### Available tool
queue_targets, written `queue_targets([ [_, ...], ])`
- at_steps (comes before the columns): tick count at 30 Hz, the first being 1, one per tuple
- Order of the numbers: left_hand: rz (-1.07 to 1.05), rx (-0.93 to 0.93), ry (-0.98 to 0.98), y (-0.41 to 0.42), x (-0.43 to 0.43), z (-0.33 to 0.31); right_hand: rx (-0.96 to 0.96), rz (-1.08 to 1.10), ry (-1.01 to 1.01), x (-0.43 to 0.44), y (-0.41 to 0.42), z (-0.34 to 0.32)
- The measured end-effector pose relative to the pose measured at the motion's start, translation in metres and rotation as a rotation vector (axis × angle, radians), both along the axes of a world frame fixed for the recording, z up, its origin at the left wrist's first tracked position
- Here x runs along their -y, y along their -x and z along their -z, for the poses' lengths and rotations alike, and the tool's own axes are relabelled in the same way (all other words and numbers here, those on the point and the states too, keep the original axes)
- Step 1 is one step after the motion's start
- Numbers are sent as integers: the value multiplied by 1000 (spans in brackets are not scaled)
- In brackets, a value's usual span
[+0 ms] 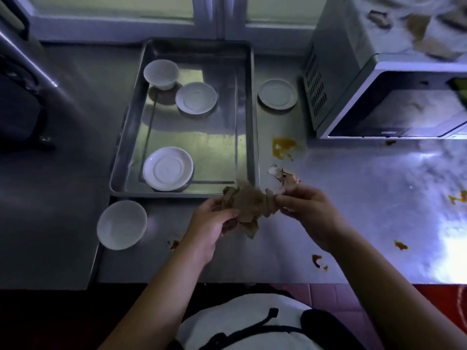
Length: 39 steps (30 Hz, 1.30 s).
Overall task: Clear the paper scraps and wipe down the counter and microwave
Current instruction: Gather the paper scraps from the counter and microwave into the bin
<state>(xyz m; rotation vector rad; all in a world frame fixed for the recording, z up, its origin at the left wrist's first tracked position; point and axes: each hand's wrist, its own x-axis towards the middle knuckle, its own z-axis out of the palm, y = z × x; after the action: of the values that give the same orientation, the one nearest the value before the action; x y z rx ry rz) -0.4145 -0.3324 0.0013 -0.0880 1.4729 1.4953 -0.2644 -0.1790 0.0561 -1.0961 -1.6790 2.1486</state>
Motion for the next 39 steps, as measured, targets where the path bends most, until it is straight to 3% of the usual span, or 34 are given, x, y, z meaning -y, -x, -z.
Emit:
queue_targets([
  [3, 159, 60, -61, 6, -7, -9, 5, -18, -26, 17, 7, -6],
  [8, 369, 123, -194, 5, -16, -25, 184, 133, -371, 29, 10, 7],
  [11, 394, 139, -196, 2, -19, -27, 135, 109, -315, 29, 5, 13],
  [16, 445, 176, -212, -3, -24, -22, 140, 65, -428, 15, -3, 23],
  [21, 330, 72, -28, -16, -23, -7, 52, -40, -347, 5, -9, 39],
  [25, 278, 37, 42, -23, -20, -5, 1, 161, -175, -14, -10, 54],
  [30, 87, 44, 29, -32, -14, 2, 269, 274, -307, -65, -15, 91],
  [33, -35, 89, 26, -35, -11, 3, 534, 120, -475, -89, -16, 116],
  [39, -135, 143, -46, -46, -9, -1, 713, -124, -745, -95, -4, 134],
])
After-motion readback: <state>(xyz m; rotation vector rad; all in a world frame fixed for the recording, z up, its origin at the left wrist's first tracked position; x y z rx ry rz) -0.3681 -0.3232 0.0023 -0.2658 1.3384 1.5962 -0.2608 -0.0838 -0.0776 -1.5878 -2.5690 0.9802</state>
